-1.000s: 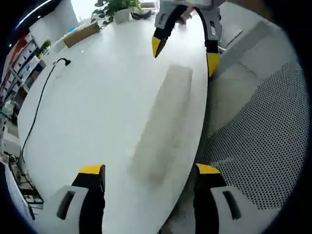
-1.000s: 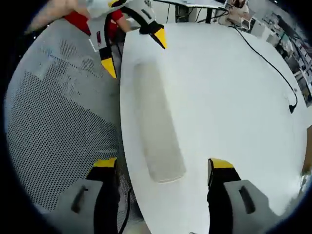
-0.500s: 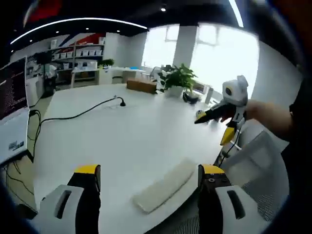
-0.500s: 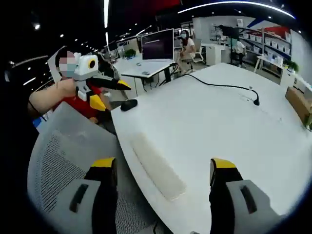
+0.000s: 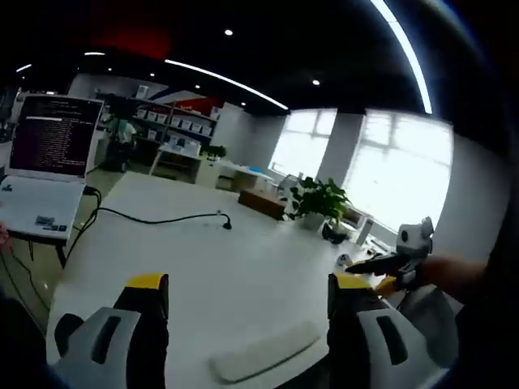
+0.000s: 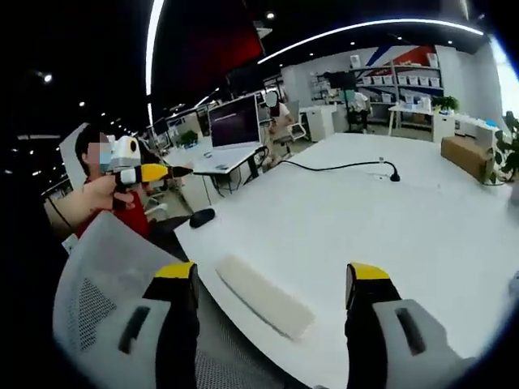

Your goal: Arrange the utensils inside the cutlery case until each visible utensil rests in its matching compartment.

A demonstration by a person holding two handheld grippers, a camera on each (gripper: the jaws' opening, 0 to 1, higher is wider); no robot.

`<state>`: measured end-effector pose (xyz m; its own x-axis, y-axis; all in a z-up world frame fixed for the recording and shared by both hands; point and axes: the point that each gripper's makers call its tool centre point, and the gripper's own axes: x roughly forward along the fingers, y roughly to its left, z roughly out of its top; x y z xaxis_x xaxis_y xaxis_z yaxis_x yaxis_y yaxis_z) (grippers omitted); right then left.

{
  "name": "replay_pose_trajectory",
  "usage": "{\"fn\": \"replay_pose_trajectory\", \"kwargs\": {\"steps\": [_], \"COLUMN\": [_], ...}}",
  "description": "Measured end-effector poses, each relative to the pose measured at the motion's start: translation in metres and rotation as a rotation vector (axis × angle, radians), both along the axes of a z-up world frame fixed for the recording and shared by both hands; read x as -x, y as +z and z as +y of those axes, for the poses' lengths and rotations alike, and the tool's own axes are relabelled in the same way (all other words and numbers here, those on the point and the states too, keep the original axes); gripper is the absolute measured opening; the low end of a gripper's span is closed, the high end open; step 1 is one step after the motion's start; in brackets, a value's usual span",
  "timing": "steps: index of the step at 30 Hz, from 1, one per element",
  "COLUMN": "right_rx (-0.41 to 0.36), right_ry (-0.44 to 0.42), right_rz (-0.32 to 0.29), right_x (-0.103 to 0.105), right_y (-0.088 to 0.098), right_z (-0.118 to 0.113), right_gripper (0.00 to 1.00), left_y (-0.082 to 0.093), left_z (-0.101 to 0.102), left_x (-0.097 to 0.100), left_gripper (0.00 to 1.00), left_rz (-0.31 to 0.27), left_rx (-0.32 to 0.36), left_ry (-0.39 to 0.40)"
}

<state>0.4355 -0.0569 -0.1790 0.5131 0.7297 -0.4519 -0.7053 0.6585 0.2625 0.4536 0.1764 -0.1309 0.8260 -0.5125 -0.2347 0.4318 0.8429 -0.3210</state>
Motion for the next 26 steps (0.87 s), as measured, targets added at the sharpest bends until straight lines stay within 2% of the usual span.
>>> {"fn": "replay_pose_trajectory", "kwargs": {"steps": [4,11,20,26], "right_rx": [-0.009,-0.024,-0.032,-0.031], "right_ry": [-0.009,-0.013,-0.010,-0.009], "right_rz": [0.006,-0.020,-0.021,-0.021], "right_x": [0.000,-0.001,0.001,0.001], "right_y": [0.000,0.011,0.012,0.012], "right_z": [0.000,0.005,0.008,0.008], "right_gripper": [0.73,0.72,0.71,0.71], "left_y": [0.002,0.006,-0.005,-0.007], "left_z": [-0.007,-0.007,-0.009,-0.008], "left_x": [0.001,-0.001,0.003,0.003], "left_gripper": [0.81,0.78,0.75,0.75], "left_rz": [-0.005,-0.014,0.005,0.010], "left_rx": [-0.025,-0.015,-0.052,-0.049], "left_ry": [-0.016,-0.014,-0.022,-0.019]}}
